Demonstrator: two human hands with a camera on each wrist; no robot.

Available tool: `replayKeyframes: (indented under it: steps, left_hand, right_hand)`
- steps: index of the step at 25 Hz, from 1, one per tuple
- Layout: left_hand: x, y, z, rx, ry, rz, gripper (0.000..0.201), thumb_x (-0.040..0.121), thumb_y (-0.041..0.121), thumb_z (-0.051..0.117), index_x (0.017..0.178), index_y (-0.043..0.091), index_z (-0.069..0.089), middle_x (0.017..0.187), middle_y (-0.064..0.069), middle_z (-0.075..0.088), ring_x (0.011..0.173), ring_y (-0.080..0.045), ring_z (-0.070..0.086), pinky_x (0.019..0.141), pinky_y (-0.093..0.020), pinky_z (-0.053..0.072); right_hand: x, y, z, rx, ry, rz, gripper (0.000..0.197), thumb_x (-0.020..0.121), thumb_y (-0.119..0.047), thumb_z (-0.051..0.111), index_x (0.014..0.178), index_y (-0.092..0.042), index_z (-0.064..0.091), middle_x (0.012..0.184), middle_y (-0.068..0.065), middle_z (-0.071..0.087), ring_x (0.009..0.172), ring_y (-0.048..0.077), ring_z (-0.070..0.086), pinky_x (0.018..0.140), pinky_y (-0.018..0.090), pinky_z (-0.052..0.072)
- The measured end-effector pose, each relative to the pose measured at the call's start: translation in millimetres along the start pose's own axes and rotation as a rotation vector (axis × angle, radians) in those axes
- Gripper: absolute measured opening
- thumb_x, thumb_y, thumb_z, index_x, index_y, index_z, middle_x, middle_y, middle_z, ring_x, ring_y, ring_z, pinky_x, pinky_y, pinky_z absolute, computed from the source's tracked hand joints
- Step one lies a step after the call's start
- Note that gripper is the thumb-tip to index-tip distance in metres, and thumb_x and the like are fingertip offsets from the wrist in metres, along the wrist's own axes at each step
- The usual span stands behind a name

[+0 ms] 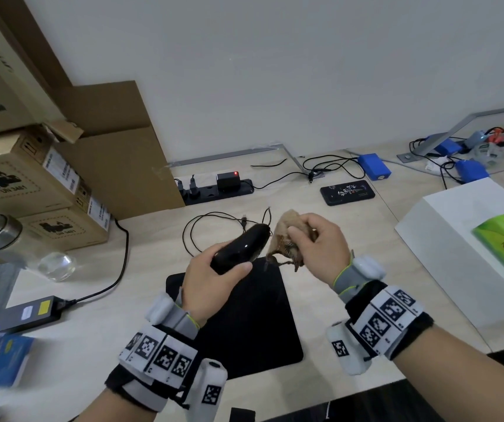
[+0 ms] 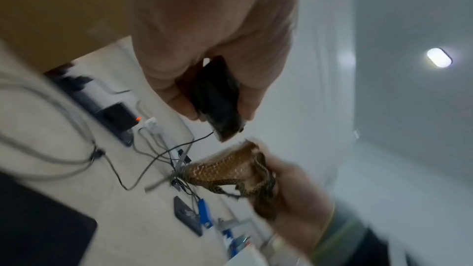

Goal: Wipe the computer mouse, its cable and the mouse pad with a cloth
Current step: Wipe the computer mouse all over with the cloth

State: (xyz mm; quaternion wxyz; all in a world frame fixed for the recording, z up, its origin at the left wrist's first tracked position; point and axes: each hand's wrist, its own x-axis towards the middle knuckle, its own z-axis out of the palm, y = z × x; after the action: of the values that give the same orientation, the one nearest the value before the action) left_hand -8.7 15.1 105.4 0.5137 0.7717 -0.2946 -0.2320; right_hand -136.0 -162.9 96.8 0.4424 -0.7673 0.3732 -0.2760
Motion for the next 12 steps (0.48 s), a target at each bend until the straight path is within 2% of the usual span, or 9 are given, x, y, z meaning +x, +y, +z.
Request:
replayKeyframes:
  steps: [2,3,5,7,9,11,12]
  left_hand:
    - [2.2,3.7,-2.4,-0.369,-0.015,-0.200,0.024,0.080,0.015,0.076,0.102,0.019,0.068,0.098,-0.004,0.073,0.088,-0.017,0.071,0.072,-0.024,0.056]
    - [3.0,6.0,-2.8,-0.568,-0.053,-0.282,0.026,0.080,0.015,0.073,0.104,0.010,0.065,0.101,-0.013,0.071,0.086,-0.024,0.072,0.070,-0.028,0.058]
    - [3.7,10.1,-3.8,-0.838,-0.130,-0.400,0.034,0.079,0.019,0.066,0.106,0.000,0.060,0.097,-0.018,0.067,0.077,-0.027,0.071,0.064,-0.029,0.059]
    - [2.2,13.2,-4.6,-0.935,-0.236,-0.453,0.032,0.085,0.021,0.066,0.109,0.002,0.056,0.092,-0.015,0.064,0.069,-0.025,0.068,0.056,-0.026,0.058]
    - [0.2,10.6,-6.1,-0.969,-0.333,-0.470,0.034,0.083,0.024,0.067,0.112,0.010,0.057,0.091,-0.013,0.063,0.064,-0.024,0.065,0.050,-0.023,0.055]
    - [-0.5,6.9,-9.1,-0.989,-0.389,-0.472,0.046,0.070,0.028,0.080,0.111,0.015,0.062,0.091,-0.012,0.065,0.061,-0.024,0.063,0.048,-0.023,0.054]
    - [-0.3,5.8,-10.7,-0.995,-0.417,-0.466,0.057,0.061,0.031,0.088,0.110,0.015,0.064,0.090,-0.012,0.066,0.060,-0.024,0.063,0.048,-0.023,0.054]
  right_hand:
    - [-0.1,-2.2,-0.7,0.293,0.012,0.200,0.007,0.091,-0.018,0.061,0.085,-0.019,0.064,0.078,0.005,0.065,0.070,0.021,0.060,0.062,0.037,0.056]
    - [-1.9,-6.7,0.5,0.467,-0.013,0.312,0.010,0.095,-0.016,0.056,0.086,-0.016,0.062,0.079,0.008,0.064,0.067,0.021,0.061,0.054,0.032,0.055]
    - [-6.7,-19.3,3.1,0.775,-0.143,0.508,0.015,0.100,-0.014,0.048,0.097,-0.007,0.061,0.080,0.012,0.062,0.056,0.017,0.062,0.044,0.022,0.048]
    - [-11.6,-27.9,4.0,1.000,-0.296,0.646,0.026,0.099,-0.013,0.044,0.105,-0.005,0.068,0.085,0.009,0.068,0.058,0.013,0.066,0.044,0.021,0.050]
    - [-15.8,-30.5,4.8,1.176,-0.376,0.710,0.026,0.091,-0.013,0.051,0.093,-0.009,0.077,0.087,0.005,0.073,0.068,0.013,0.070,0.052,0.023,0.055]
    - [-19.1,-31.6,4.3,1.271,-0.407,0.705,0.018,0.073,-0.014,0.075,0.089,-0.007,0.077,0.087,0.007,0.074,0.069,0.013,0.070,0.052,0.021,0.055]
    - [-19.6,-30.9,4.1,1.321,-0.436,0.696,0.033,0.059,-0.013,0.087,0.089,-0.005,0.077,0.086,0.008,0.074,0.067,0.014,0.070,0.048,0.018,0.053]
